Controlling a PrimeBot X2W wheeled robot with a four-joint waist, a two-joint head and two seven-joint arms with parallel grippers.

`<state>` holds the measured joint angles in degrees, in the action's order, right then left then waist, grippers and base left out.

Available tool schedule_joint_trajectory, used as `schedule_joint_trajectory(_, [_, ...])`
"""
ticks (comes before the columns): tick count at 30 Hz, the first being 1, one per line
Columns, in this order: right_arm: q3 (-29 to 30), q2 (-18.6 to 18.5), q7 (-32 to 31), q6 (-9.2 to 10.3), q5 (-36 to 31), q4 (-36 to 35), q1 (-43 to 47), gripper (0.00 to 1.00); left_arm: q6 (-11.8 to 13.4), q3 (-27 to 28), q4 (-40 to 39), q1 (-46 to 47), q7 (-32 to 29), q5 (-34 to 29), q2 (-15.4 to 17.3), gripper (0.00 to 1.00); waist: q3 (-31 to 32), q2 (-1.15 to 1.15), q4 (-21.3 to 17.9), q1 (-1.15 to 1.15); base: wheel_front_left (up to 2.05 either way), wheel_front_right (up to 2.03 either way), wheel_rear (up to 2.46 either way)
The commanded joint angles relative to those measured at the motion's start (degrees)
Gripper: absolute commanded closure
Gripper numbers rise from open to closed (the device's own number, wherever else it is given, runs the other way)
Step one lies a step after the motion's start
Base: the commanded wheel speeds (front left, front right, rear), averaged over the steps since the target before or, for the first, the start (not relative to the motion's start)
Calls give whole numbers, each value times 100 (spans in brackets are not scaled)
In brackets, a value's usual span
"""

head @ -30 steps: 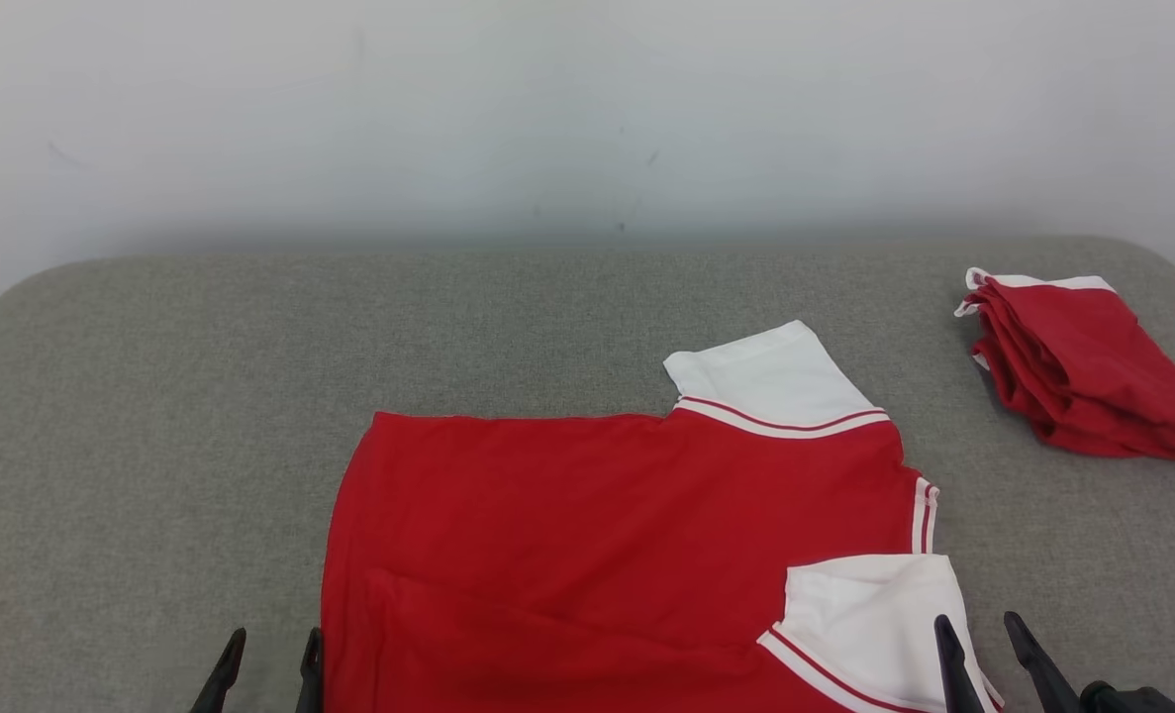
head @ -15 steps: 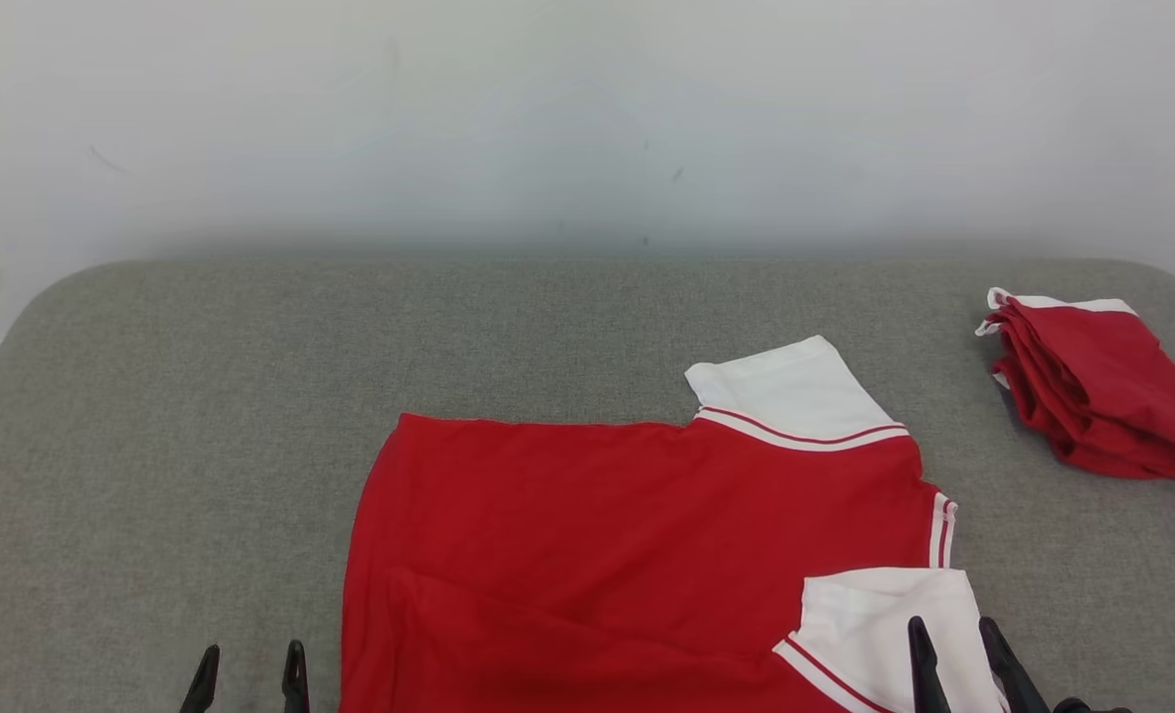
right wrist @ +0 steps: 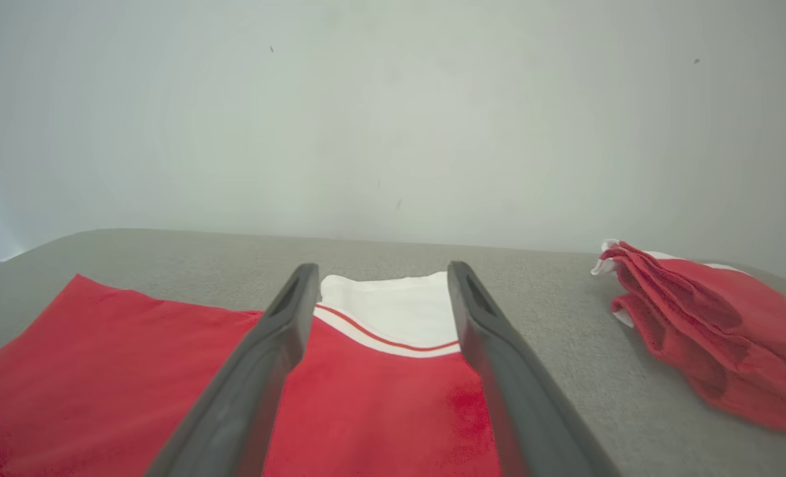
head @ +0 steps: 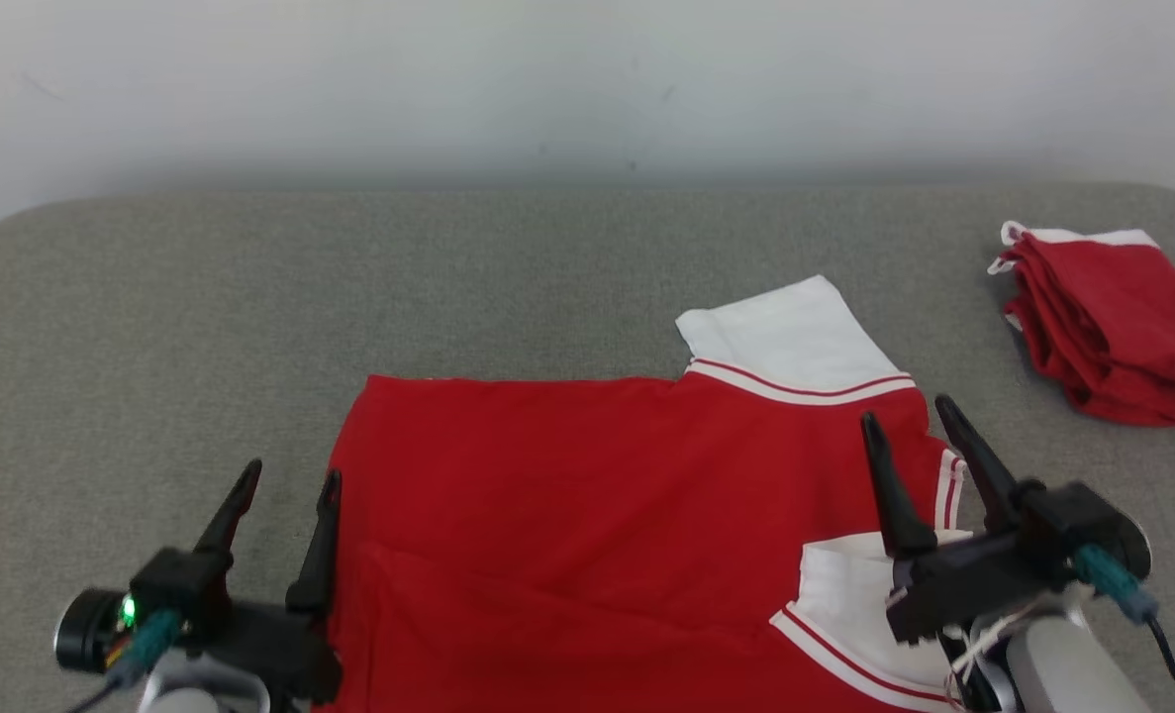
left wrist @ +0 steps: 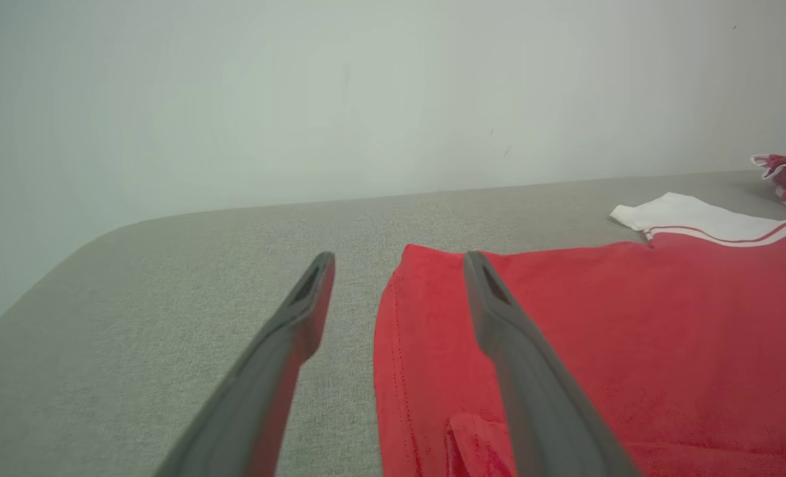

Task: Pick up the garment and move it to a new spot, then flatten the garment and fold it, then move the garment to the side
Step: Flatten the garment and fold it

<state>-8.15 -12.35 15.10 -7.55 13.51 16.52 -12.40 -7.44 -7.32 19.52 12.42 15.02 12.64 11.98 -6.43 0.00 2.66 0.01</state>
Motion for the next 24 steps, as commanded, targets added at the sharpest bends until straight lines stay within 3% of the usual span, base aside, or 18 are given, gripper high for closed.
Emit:
schedule_joint_trajectory(1, [-126,-82,3,16,32,244,-362,0,3,-200,178,374,-85,252,170,0,-530,0,-288,-1,0,0,0])
schedule_joint_trajectory(8, [-801,-282,2,16,211,1324,-2204,0,3,-1518,744,1953,-779,1805,1137,0,-1107,0,-471,-1,0,0,0])
schedule_joint_trajectory(17, [-1101,-132,2,16,314,1744,-3034,0,3,-2117,1410,2838,-1154,3119,1607,0,-1393,0,-621,-1,0,0,0])
schedule_joint_trajectory(24, [-1185,-79,2,16,369,1851,-3079,0,1,-2536,1947,3067,-1402,3532,1733,0,-1427,0,-693,-1,0,0,0])
